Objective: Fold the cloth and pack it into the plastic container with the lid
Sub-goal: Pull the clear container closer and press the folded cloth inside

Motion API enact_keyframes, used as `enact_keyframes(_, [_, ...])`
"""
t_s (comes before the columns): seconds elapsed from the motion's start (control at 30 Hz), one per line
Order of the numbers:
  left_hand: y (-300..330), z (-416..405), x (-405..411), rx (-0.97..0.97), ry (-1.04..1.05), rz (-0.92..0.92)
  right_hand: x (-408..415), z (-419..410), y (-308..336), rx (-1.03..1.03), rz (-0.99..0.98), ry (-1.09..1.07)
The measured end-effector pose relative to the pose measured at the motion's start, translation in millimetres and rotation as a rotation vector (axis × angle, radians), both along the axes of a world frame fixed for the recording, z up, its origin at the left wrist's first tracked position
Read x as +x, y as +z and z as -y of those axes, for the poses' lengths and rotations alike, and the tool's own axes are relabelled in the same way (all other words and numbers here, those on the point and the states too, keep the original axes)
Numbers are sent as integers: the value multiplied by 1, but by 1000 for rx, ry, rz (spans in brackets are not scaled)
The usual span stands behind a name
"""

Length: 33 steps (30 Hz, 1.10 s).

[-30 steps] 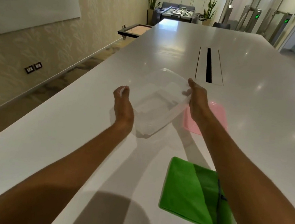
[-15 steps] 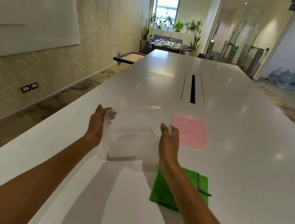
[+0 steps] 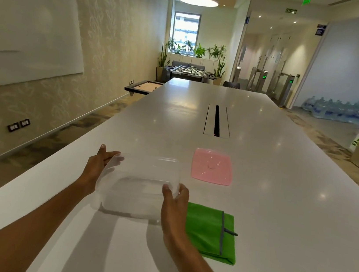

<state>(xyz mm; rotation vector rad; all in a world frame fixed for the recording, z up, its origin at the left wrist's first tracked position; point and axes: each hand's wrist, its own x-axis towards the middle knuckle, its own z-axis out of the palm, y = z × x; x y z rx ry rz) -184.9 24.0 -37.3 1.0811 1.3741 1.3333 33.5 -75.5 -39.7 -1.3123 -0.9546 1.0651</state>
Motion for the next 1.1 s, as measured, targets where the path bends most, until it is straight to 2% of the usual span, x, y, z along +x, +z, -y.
enact_keyframes(0.47, [-13,-2,-7,9,-43,-113,0,7,-18,-25,-14,38])
enact_keyframes(0.63, [-13,-5,-10,22,5,-232,5,6,-19,-66,-50,103])
enact_keyframes(0.83, [4,2,-10,247,154,-289,36,7,-15,-20,-31,77])
enact_keyframes(1.1, [54,22,55,528,83,-249,106,2,-13,80,256,-50])
